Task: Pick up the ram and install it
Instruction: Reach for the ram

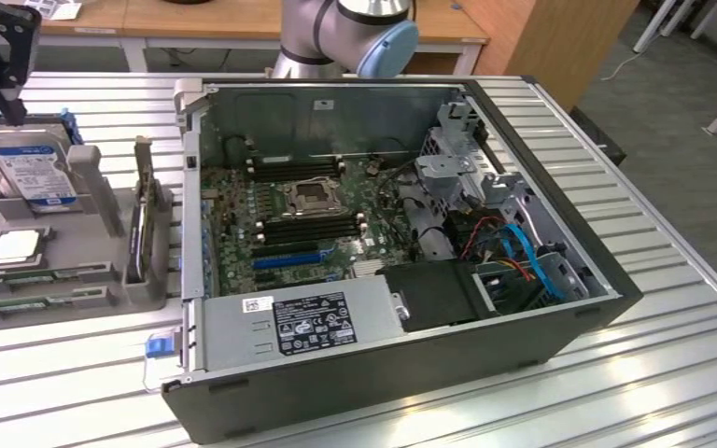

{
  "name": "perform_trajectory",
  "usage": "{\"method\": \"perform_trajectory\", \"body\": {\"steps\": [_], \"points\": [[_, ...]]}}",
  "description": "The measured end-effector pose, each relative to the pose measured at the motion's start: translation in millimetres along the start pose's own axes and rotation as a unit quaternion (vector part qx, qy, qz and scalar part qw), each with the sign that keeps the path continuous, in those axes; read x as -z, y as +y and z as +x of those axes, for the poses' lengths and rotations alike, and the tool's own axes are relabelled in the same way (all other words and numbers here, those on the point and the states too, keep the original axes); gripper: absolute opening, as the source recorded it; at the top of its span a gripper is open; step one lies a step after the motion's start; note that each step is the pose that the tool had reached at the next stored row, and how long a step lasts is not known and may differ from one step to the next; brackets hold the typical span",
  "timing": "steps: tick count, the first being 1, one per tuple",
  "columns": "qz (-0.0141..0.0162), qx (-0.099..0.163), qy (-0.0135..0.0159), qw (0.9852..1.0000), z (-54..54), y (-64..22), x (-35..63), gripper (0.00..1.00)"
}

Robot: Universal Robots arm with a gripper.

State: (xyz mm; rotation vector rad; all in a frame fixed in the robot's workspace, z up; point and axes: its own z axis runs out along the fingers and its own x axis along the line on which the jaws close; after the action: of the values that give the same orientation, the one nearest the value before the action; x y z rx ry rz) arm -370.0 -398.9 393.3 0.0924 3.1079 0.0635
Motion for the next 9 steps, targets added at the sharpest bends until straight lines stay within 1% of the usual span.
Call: {"method": "perform_trajectory", "body": {"steps": [2, 5, 9], "points": [[-0.0005, 0.018, 0.0008, 0.9998, 0.1, 0.0, 0.0, 0.35], [-0.0014, 0.045, 0.0019, 0.9990, 0.0, 0.0, -0.1, 0.35], [-0.0025, 0.082, 0.0034, 0.9966, 0.0, 0.0, -0.3, 0.35]]}}
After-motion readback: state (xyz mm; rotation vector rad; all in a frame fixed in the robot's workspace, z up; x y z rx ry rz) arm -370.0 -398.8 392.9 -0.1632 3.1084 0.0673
